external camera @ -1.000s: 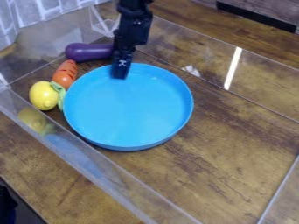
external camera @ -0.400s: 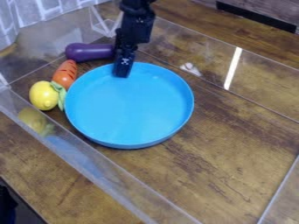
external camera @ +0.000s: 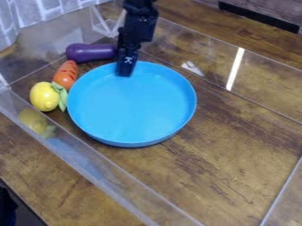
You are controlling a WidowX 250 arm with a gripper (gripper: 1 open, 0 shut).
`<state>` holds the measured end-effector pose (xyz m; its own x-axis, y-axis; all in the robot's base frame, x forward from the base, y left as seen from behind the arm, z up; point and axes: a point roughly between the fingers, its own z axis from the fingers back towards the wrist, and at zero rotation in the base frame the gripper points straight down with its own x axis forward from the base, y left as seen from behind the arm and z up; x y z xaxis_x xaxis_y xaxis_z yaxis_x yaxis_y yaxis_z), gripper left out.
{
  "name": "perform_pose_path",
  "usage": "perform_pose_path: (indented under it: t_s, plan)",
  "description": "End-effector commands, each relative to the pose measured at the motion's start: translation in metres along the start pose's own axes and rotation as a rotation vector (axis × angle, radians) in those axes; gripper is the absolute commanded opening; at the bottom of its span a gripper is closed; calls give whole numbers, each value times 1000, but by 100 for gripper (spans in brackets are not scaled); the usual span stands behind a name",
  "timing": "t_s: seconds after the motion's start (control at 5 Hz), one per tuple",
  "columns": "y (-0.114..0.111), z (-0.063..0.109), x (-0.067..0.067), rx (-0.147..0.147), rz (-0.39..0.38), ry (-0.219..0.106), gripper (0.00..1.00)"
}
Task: Put the carrot on the blue tray
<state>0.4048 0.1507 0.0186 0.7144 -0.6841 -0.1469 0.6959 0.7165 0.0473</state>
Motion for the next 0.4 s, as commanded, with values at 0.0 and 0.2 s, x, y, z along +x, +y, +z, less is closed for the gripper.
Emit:
perform_pose_path:
  t_s: [0.0, 0.2]
  plan:
    - [-5, -6, 10, -17, -29, 7, 100]
    - [-4, -5, 13, -18, -33, 12, 100]
